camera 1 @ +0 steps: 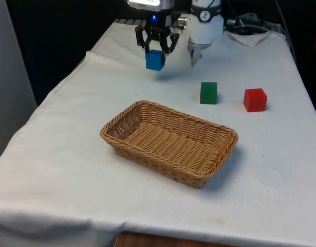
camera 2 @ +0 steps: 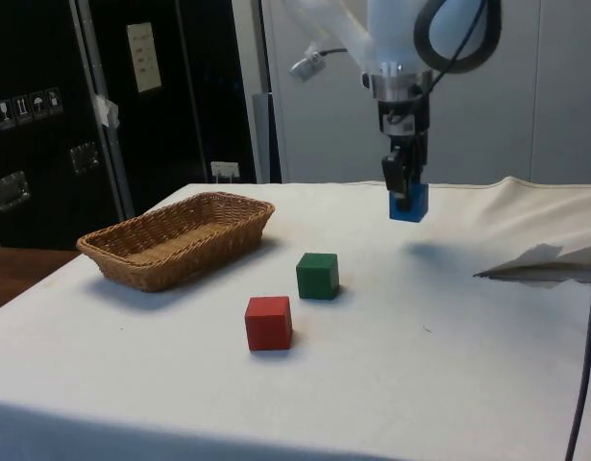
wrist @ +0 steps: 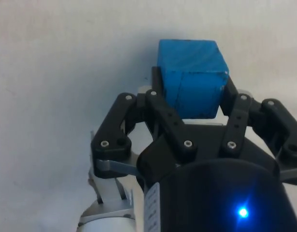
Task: Pick up exactly two blocks and place them into the basket.
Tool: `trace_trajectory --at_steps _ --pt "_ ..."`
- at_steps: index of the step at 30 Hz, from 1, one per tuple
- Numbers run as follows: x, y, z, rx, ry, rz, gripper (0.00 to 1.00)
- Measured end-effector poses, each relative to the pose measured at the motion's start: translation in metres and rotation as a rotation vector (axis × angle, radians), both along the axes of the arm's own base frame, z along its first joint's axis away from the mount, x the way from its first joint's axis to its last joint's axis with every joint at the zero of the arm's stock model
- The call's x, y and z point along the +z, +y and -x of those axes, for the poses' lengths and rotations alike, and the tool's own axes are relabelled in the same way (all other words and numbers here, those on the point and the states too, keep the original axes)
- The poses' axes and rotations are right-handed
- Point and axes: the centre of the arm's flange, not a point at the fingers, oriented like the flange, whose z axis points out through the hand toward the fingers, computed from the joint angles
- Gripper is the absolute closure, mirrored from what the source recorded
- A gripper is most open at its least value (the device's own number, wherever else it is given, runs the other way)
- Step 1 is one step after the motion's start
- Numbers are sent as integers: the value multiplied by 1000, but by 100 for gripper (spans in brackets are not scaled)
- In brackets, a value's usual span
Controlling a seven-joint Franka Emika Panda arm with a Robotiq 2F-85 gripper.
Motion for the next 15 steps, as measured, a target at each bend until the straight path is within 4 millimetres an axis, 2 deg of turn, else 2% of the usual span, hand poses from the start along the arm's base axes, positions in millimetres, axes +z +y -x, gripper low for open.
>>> trace_trajectory --at_steps 8,15 --pt "19 -5 -21 9 -6 -1 97" --pt "45 -13 -39 31 -14 -26 97"
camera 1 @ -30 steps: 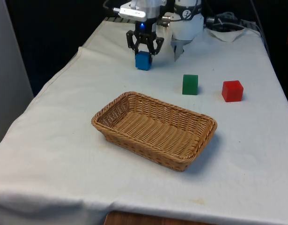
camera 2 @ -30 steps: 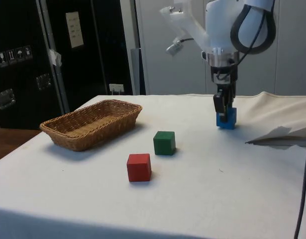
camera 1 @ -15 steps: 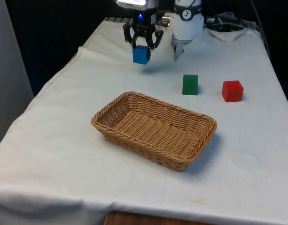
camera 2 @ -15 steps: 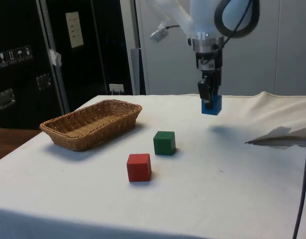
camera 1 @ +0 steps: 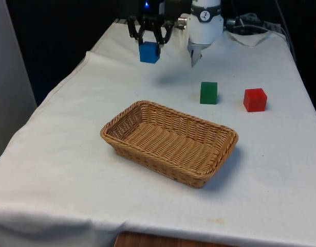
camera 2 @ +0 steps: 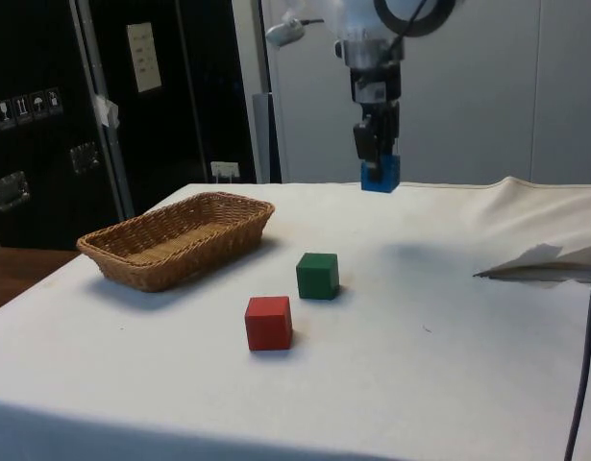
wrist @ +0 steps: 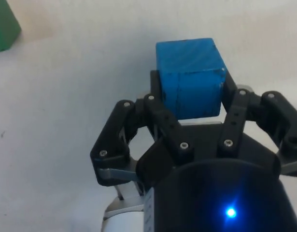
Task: Pick up exactly two blocks and place them into the basket.
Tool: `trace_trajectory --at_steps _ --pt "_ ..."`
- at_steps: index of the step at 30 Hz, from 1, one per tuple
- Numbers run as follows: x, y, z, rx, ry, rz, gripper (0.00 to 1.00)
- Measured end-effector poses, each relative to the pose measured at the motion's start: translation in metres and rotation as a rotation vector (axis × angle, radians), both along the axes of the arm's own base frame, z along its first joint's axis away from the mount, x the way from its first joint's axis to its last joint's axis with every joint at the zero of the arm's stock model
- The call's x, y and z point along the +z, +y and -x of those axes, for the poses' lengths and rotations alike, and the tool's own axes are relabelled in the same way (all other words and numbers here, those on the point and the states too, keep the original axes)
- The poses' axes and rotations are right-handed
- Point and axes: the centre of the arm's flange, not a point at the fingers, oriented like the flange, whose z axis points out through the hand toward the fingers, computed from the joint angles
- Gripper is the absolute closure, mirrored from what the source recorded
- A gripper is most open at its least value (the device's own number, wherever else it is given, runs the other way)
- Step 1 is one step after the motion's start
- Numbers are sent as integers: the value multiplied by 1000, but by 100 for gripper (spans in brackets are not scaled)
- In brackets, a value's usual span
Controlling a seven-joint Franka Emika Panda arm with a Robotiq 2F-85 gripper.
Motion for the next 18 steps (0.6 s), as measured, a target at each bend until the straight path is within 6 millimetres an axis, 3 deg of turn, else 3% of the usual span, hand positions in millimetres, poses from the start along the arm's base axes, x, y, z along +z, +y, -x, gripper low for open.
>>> trace_trajectory --at_steps 9,18 --pt "25 -7 -22 33 -7 -25 97" --pt "34 -6 -42 67 -18 -21 97"
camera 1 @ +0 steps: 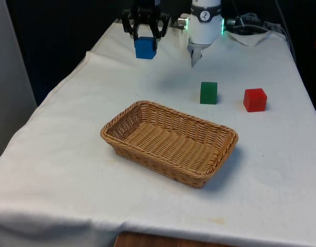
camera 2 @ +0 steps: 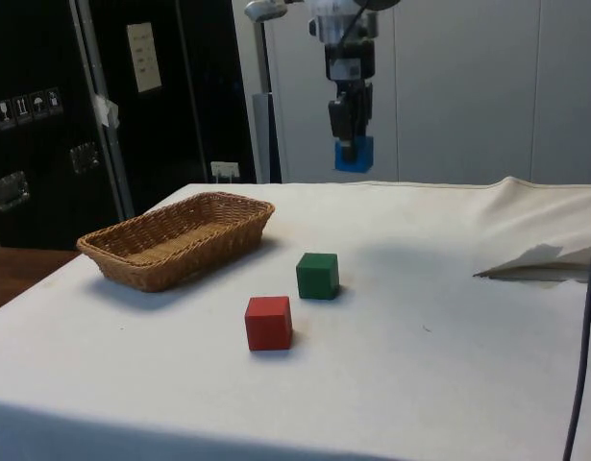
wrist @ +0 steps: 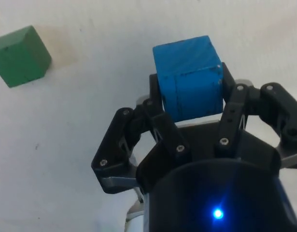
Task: Pick up exactly two blocks and place them into the basket.
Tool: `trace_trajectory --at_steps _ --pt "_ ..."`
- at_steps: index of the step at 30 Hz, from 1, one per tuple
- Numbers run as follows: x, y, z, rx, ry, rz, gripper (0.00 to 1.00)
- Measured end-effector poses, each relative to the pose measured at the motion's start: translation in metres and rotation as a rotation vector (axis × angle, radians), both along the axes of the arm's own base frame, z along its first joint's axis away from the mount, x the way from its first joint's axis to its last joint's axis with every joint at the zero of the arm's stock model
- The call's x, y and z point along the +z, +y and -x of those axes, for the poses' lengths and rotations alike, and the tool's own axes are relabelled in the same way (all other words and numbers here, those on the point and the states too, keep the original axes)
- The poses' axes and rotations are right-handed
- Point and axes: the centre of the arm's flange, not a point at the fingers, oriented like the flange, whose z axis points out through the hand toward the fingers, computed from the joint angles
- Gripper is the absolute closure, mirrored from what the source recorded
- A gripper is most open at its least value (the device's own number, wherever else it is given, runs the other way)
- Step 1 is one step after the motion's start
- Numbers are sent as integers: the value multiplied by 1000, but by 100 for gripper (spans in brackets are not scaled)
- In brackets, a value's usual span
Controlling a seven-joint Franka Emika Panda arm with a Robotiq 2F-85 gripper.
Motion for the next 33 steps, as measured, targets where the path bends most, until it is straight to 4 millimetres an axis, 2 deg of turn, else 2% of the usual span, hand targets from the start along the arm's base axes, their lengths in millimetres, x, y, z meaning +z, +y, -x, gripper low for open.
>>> trace_trajectory --at_steps 11,33 --pt "4 1 -23 26 -8 11 97" --pt "2 22 -101 45 -19 55 97"
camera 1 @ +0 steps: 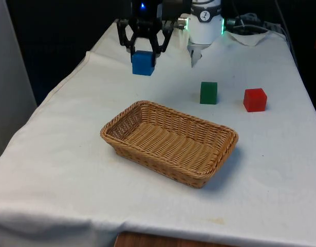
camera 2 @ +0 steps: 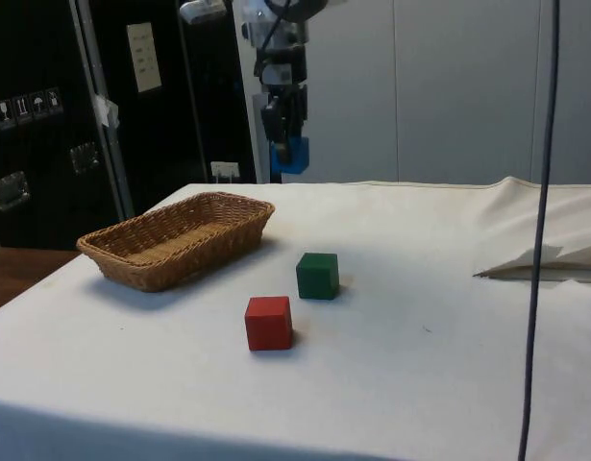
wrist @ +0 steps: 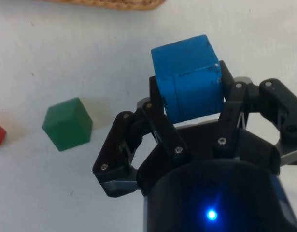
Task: Pick up exactly two blocks and place them into the basket.
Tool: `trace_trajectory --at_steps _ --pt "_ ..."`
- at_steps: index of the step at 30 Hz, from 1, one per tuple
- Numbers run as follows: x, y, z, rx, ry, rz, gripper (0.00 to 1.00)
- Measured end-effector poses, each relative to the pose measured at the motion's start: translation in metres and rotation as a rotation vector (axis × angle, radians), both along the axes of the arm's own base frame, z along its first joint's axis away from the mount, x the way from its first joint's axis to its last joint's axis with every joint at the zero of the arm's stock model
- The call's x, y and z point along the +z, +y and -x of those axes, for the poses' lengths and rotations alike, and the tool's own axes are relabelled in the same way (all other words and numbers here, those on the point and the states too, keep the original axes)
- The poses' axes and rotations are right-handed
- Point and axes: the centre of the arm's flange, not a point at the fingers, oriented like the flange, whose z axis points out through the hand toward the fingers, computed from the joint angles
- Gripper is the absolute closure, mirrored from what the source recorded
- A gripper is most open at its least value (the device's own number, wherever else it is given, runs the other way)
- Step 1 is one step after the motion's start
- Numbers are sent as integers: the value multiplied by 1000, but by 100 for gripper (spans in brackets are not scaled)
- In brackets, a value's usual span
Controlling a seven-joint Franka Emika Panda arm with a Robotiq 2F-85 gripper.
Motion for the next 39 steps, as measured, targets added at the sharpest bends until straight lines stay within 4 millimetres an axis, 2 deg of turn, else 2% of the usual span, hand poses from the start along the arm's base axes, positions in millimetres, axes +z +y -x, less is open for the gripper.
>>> trace_trajectory --at_steps 4,13,20,23,30,35,39 --pt "-1 2 -7 1 -2 4 97" --pt "0 9 -37 7 -7 11 97" --pt "-2 16 -68 11 -15 16 97" --pt "-2 17 -71 11 -17 18 97" --pt "-19 29 -97 21 -18 28 97" --pt "-38 40 -117 31 -17 40 97" --pt "-40 41 -120 32 -17 42 97"
